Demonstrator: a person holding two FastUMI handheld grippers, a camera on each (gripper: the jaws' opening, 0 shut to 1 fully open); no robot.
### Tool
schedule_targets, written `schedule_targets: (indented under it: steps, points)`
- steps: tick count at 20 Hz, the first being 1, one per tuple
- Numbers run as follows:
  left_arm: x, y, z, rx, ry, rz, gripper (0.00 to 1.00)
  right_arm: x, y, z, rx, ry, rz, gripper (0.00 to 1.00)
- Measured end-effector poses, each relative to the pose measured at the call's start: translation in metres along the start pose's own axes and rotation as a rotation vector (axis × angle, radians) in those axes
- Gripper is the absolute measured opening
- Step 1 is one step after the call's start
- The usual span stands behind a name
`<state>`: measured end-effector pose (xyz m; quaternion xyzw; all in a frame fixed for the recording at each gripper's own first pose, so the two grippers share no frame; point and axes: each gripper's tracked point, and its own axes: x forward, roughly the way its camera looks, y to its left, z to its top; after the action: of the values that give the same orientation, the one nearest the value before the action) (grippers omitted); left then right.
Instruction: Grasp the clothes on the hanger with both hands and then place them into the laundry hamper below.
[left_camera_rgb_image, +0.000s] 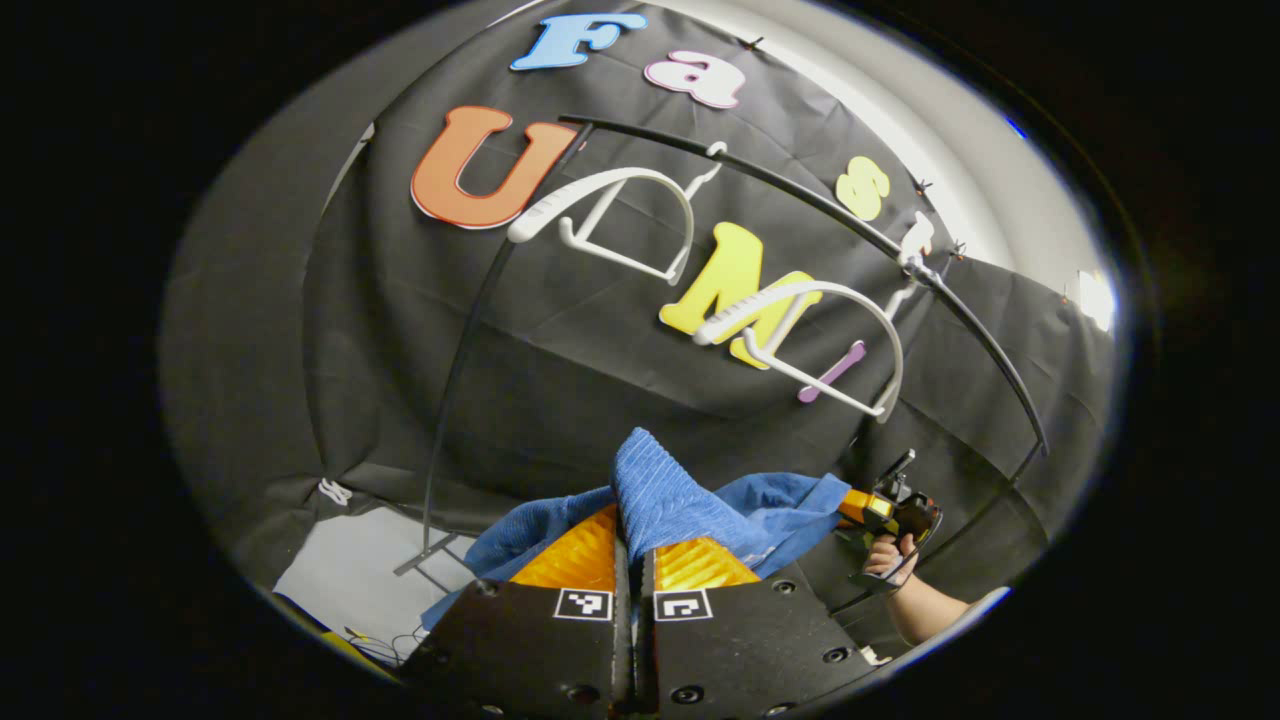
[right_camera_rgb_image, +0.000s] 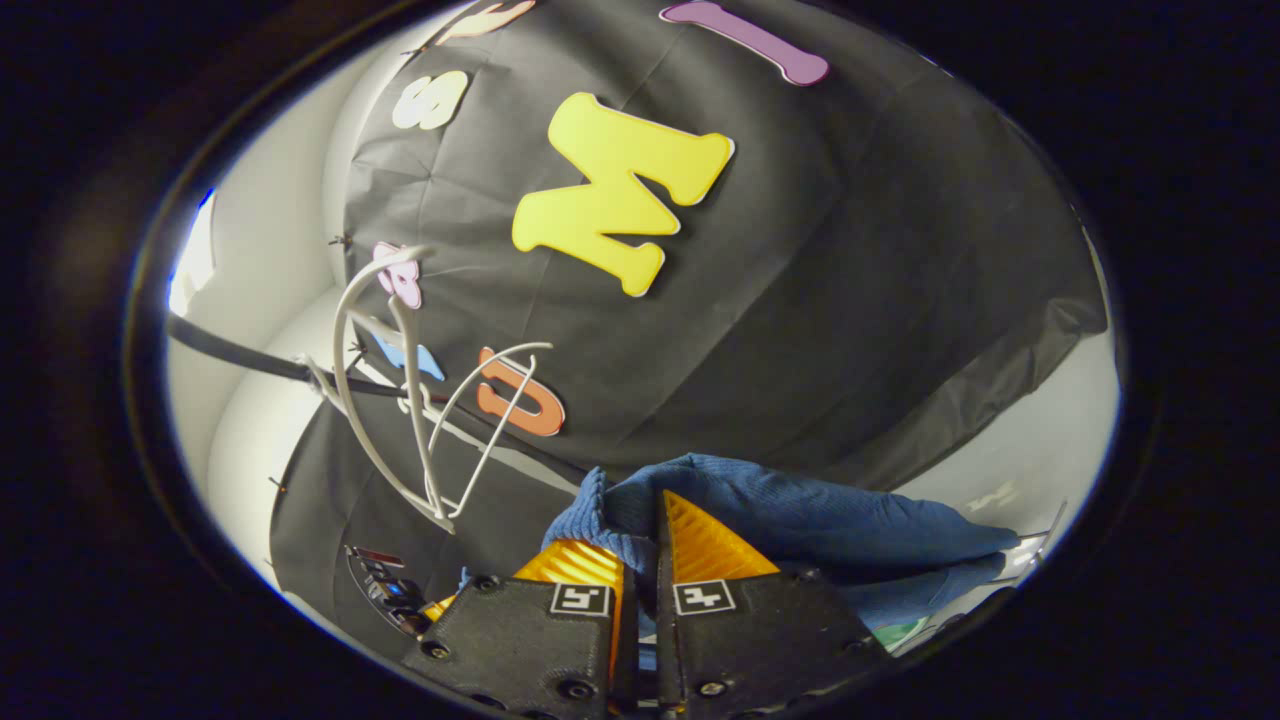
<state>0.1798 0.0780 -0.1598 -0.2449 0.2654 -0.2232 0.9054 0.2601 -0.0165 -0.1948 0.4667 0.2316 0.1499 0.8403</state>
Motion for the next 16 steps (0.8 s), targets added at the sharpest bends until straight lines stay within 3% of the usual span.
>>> schedule_targets:
  steps: [11,16]
  points:
    - [-0.009,-0.084,-0.024,0.118,0.036,-0.169,0.01,0.004,0.093,-0.099,-0.069,0.148,0.115,0.1]
    - [-0.001,-0.104,-0.023,0.138,0.027,-0.195,0.01,0.013,0.129,-0.137,-0.135,0.218,0.147,0.1]
